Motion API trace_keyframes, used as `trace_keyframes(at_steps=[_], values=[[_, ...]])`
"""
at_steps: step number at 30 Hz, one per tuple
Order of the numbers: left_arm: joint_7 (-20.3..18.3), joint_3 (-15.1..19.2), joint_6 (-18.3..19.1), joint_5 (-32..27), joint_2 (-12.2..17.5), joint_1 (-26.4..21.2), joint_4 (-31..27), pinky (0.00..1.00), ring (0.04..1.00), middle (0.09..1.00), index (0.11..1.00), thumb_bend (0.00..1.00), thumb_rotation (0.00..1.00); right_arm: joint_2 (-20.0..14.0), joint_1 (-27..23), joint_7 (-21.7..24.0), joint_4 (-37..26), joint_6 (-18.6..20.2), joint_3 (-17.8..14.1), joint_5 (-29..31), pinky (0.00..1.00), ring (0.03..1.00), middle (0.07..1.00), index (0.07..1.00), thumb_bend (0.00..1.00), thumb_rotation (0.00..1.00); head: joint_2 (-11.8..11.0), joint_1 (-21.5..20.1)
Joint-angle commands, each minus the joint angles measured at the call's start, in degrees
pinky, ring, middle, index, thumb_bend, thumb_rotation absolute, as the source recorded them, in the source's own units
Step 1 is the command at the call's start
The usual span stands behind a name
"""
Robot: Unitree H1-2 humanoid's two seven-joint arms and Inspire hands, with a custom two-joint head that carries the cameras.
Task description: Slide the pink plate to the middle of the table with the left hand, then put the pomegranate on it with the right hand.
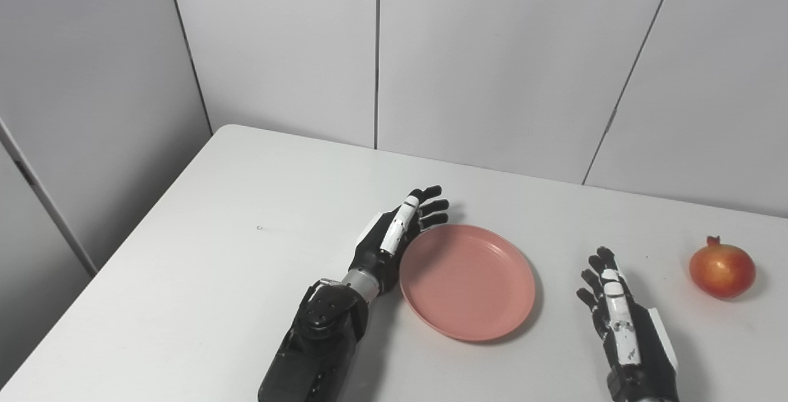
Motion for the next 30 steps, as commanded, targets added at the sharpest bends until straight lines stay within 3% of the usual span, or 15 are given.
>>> trace_keyframes(at_steps=[1, 15, 30], values=[[-0.41, -0.39, 1.46, 0.02, -1.06, 0.57, -1.76, 0.83, 0.849, 0.86, 0.849, 0.41, 1.0, 0.44, -1.58, -0.27, -1.27, -2.71, -0.04, -0.02, 0.94, 0.962, 0.972, 0.978, 0.21, 1.0, 0.21, -0.19], [-0.37, -1.02, 2.5, 0.44, -2.58, 2.98, -4.35, 0.84, 0.854, 0.86, 0.854, 0.41, 1.0, 0.94, -1.82, -1.18, -0.98, -2.46, 0.82, -1.7, 0.94, 0.957, 0.967, 0.968, 0.2, 1.0, 1.67, -5.54], [-0.27, 1.69, 0.43, -0.72, -2.59, 4.36, -5.7, 0.87, 0.876, 0.885, 0.875, 0.41, 1.0, 1.2, -2.96, -3.34, -1.94, -2.45, 0.73, -5.28, 0.94, 0.947, 0.962, 0.963, 0.22, 1.0, 2.11, -13.28]])
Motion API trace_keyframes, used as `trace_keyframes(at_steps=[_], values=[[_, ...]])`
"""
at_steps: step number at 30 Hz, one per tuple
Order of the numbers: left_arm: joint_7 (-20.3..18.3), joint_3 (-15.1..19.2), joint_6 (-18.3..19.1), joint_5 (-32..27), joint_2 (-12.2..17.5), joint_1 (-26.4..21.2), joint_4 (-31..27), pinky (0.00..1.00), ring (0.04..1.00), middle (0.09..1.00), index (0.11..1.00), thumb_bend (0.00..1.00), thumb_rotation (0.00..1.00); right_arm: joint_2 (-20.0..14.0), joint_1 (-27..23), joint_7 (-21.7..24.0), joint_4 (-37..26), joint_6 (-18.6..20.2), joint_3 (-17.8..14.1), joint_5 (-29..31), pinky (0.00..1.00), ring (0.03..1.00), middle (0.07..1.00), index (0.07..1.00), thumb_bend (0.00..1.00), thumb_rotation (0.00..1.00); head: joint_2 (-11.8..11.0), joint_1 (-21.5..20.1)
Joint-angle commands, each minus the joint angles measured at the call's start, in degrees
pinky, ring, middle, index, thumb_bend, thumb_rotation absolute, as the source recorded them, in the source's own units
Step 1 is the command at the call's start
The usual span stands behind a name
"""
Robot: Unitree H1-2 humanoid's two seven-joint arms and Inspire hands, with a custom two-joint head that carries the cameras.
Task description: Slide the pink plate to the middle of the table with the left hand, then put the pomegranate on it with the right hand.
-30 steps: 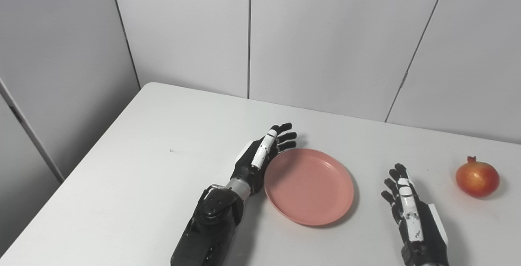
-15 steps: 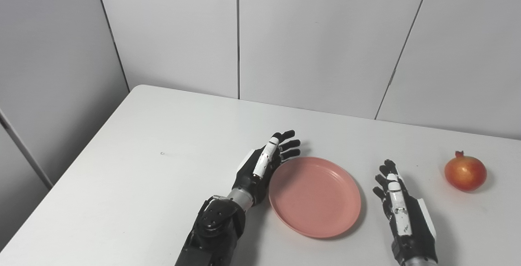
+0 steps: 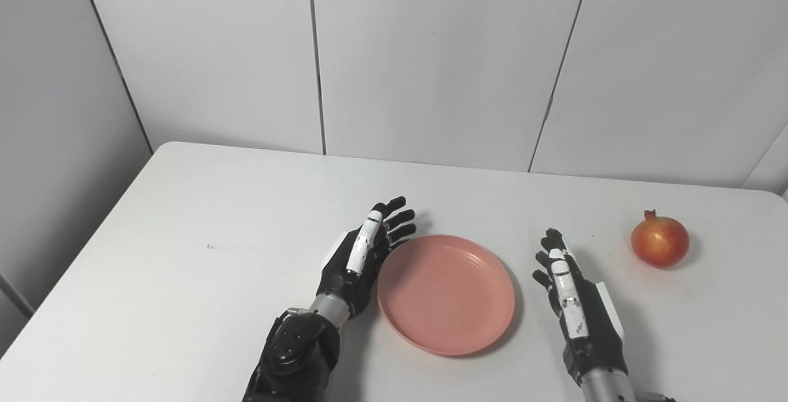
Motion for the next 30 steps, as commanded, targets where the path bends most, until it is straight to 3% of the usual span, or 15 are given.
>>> trace_keyframes(at_steps=[1, 16, 24, 30], values=[[-0.2, 0.51, -0.58, -0.44, -0.18, 0.51, -0.83, 0.86, 0.874, 0.882, 0.873, 0.41, 1.0, -0.18, -1.9, -0.78, -2.26, -2.69, 0.11, -1.41, 0.94, 0.943, 0.958, 0.957, 0.23, 1.0, 0.0, 0.07], [-1.22, 1.98, -0.36, -1.9, 0.51, 2.94, -3.89, 0.88, 0.873, 0.88, 0.864, 0.42, 1.0, -2.07, -4.3, -3.67, -7.92, -2.09, 1.28, -13.85, 0.86, 0.903, 0.911, 0.904, 0.34, 1.0, -1.94, -8.72], [-2.23, 2.16, -1.12, -2.18, 1.54, 3.64, -4.54, 0.89, 0.883, 0.885, 0.873, 0.42, 1.0, -3.71, -6.47, -5.12, -8.9, -2.75, -0.94, -17.92, 0.82, 0.883, 0.902, 0.89, 0.38, 1.0, -2.76, -11.03], [-2.93, 2.62, -1.96, -3.21, 1.89, 3.85, -3.79, 0.91, 0.89, 0.895, 0.88, 0.42, 1.0, -6.11, -8.35, -5.51, -9.09, -1.06, -1.65, -22.94, 0.82, 0.87, 0.895, 0.901, 0.44, 1.0, -3.13, -12.78]])
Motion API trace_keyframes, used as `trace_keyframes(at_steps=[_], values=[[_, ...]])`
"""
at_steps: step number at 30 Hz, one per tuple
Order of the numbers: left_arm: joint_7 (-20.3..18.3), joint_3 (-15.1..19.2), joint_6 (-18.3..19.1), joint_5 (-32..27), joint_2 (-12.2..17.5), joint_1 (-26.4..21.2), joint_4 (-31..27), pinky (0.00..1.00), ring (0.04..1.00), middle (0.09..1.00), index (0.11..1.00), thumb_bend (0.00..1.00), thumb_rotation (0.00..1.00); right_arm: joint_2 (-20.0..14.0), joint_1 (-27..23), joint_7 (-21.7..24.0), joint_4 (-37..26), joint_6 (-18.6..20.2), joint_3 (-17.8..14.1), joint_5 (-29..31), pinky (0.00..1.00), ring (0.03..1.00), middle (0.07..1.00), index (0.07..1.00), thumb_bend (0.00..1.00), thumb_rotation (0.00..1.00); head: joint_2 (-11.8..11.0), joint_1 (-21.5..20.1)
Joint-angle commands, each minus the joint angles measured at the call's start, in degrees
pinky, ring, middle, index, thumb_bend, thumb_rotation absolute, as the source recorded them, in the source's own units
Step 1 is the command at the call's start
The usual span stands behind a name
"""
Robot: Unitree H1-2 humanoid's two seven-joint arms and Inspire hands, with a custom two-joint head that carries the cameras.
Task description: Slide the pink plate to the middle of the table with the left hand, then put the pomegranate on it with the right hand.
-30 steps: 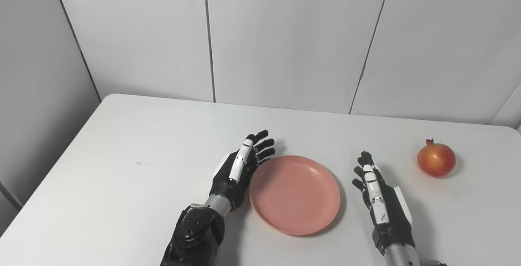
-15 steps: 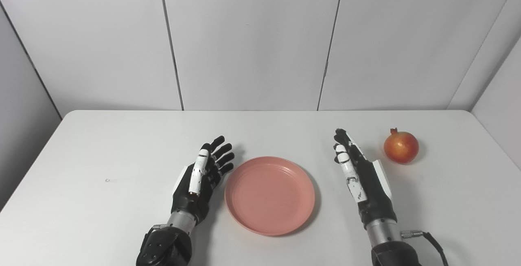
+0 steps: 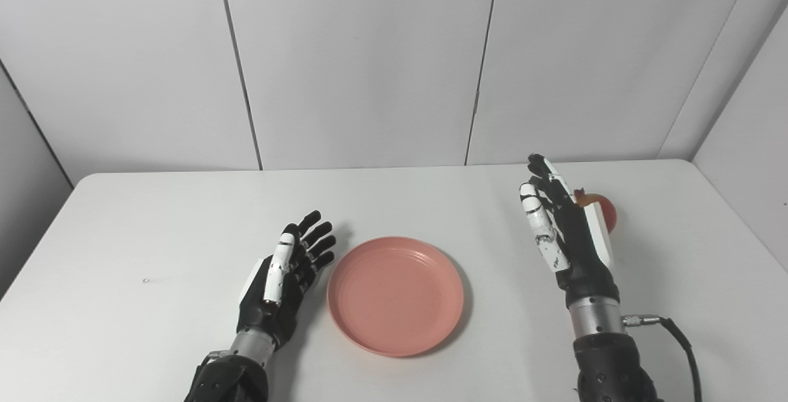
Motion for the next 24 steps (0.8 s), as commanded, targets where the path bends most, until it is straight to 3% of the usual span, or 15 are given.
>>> trace_keyframes(at_steps=[1, 4, 11, 17, 24], values=[[-0.65, 0.39, -1.02, -0.81, 0.04, 0.07, 0.12, 0.91, 0.891, 0.896, 0.881, 0.42, 1.0, -1.01, -2.67, -1.11, -2.31, -0.44, -0.66, -2.58, 0.82, 0.87, 0.895, 0.903, 0.45, 1.0, 0.03, -0.18], [-0.97, 0.48, -1.39, -0.98, 0.31, 0.03, 0.63, 0.9, 0.888, 0.893, 0.88, 0.41, 1.0, -2.38, -3.57, -1.23, -2.43, 0.37, -1.42, -5.24, 0.82, 0.875, 0.89, 0.897, 0.47, 0.91, -0.14, -0.75], [-1.49, 1.24, -1.76, -1.85, 0.75, 0.1, 1.19, 0.9, 0.888, 0.896, 0.883, 0.41, 1.0, -4.4, -4.98, -1.23, -1.94, 1.01, -3.08, -8.87, 0.82, 0.883, 0.907, 0.906, 0.49, 0.8, -0.83, -4.44], [-2.71, 1.96, -2.49, -2.72, 1.5, 0.02, 2.18, 0.92, 0.898, 0.902, 0.889, 0.37, 1.0, -4.93, -5.26, -1.66, -1.26, 3.08, -4.78, -11.92, 0.84, 0.896, 0.918, 0.898, 0.5, 0.77, -2.42, -7.8], [-2.26, 2.0, -4.06, -1.6, 1.7, 0.34, 2.62, 0.94, 0.913, 0.907, 0.894, 0.33, 1.0, -4.61, -4.17, -3.12, -0.57, 3.82, -6.08, -14.29, 0.82, 0.891, 0.917, 0.91, 0.53, 0.73, -2.71, -9.1]])
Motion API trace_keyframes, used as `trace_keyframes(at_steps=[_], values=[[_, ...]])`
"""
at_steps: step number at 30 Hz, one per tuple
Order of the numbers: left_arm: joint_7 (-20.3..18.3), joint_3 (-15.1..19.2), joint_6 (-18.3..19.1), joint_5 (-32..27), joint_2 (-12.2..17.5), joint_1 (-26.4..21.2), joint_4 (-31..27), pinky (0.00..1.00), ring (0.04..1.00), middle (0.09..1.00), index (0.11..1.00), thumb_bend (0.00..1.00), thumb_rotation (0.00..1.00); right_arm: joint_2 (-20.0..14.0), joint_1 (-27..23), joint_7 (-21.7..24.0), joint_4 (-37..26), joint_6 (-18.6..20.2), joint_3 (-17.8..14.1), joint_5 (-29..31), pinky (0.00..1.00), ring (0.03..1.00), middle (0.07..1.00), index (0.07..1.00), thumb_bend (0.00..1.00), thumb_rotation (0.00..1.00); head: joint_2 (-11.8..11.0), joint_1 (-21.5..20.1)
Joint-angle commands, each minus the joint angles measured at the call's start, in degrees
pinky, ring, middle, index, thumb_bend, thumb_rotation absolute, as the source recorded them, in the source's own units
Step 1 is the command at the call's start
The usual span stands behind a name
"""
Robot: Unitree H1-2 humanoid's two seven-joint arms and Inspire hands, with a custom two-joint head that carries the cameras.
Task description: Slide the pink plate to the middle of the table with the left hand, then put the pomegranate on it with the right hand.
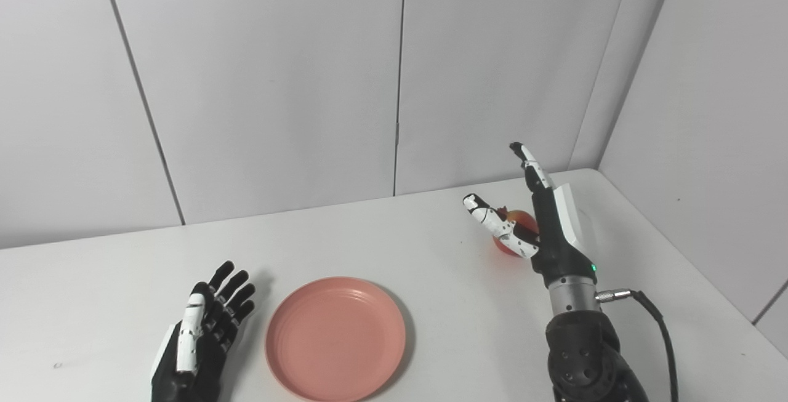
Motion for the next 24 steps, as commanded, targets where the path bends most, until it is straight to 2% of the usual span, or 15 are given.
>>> trace_keyframes(at_steps=[1, 6, 7, 10, 15, 24], values=[[0.06, -0.18, -1.57, 0.89, 0.46, 0.29, 0.89, 0.94, 0.914, 0.906, 0.893, 0.32, 1.0, -0.71, -1.06, -2.35, -0.78, 0.14, -0.65, -2.08, 0.82, 0.89, 0.918, 0.913, 0.55, 0.72, 0.02, -0.04], [0.53, -0.28, -2.88, 1.96, 0.63, 0.25, 1.22, 0.95, 0.918, 0.909, 0.89, 0.31, 1.0, -0.94, -1.25, -3.54, 0.14, 1.24, -0.84, -5.62, 0.8, 0.89, 0.932, 0.933, 0.68, 0.67, 0.0, -0.58], [0.8, -0.32, -3.25, 2.43, 0.7, 0.25, 1.29, 0.95, 0.918, 0.909, 0.89, 0.31, 1.0, -1.03, -1.38, -3.8, 0.52, 1.9, -0.79, -7.04, 0.8, 0.89, 0.932, 0.933, 0.69, 0.67, -0.04, -0.67], [0.96, -0.22, -4.06, 2.72, 0.73, 0.28, 1.45, 0.96, 0.925, 0.913, 0.897, 0.33, 1.0, -1.43, -1.68, -4.28, 1.48, 3.12, -0.64, -10.14, 0.76, 0.874, 0.94, 0.94, 0.77, 0.58, 0.01, -1.0], [1.03, 0.13, -3.93, 2.54, 0.65, 0.21, 1.18, 0.97, 0.927, 0.914, 0.898, 0.33, 1.0, -2.6, -2.23, -4.38, 3.37, 4.05, -0.6, -12.48, 0.74, 0.878, 0.953, 0.954, 0.82, 0.55, 0.45, -1.63], [1.24, -0.02, -3.79, 3.15, 0.9, 0.23, 0.61, 0.97, 0.925, 0.914, 0.899, 0.33, 1.0, -5.58, -3.43, -1.89, 7.28, 4.68, -0.65, -11.16, 0.82, 0.927, 0.976, 0.979, 0.89, 0.55, 1.42, -1.12]])
